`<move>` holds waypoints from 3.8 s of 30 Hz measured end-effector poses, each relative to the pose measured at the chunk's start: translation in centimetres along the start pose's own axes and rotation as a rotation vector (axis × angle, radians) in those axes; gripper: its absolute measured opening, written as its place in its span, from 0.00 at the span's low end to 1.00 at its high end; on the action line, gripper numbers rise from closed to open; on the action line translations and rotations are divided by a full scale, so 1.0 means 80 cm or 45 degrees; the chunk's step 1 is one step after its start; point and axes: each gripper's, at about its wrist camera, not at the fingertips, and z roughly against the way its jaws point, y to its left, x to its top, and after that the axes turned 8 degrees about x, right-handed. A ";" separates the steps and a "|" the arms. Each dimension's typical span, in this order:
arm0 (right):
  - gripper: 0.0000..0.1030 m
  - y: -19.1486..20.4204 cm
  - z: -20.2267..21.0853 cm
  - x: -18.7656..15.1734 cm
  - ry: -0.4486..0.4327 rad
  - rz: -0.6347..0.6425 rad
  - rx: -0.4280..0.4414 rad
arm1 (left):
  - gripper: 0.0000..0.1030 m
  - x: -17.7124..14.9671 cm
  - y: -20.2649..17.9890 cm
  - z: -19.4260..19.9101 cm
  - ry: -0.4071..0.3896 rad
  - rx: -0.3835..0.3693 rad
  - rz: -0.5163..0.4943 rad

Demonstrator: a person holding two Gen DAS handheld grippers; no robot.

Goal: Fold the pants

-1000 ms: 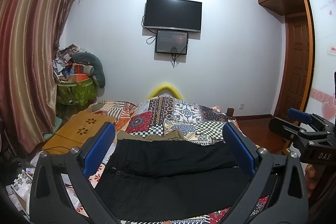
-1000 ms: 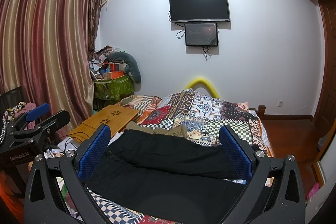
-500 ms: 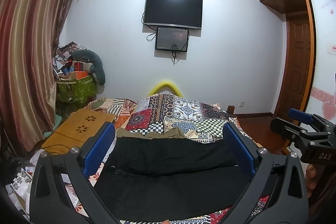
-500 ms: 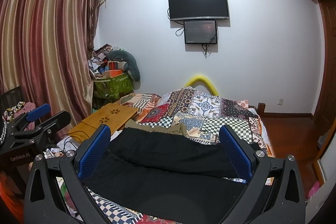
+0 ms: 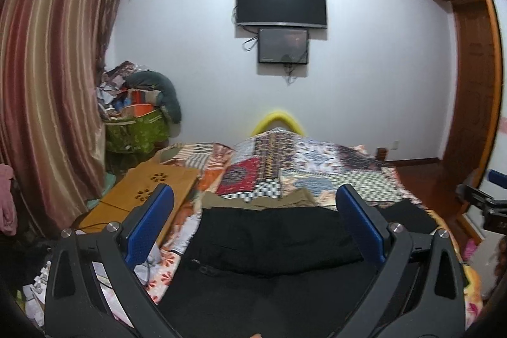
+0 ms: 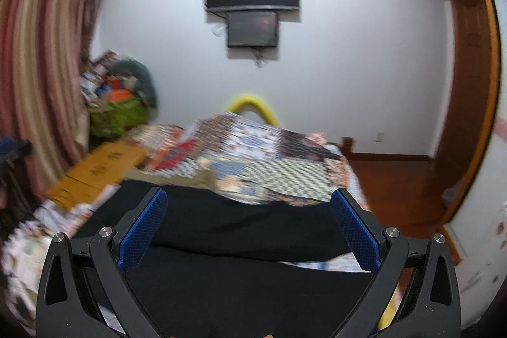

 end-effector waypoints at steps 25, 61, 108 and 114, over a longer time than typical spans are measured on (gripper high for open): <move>0.86 -0.244 -0.163 -0.110 0.555 -0.404 -0.233 | 0.69 -0.120 0.055 -0.362 0.722 0.052 -0.052; 0.11 -0.268 -0.197 -0.151 0.641 -0.434 -0.210 | 0.04 -0.116 0.047 -0.487 0.753 0.127 -0.250; 0.65 0.030 -0.386 -0.023 0.790 0.170 0.498 | 0.65 -0.135 0.089 -0.470 0.849 -0.042 -0.134; 0.70 0.036 -0.405 -0.036 0.894 0.294 0.521 | 0.65 -0.145 0.090 -0.516 0.910 -0.050 -0.071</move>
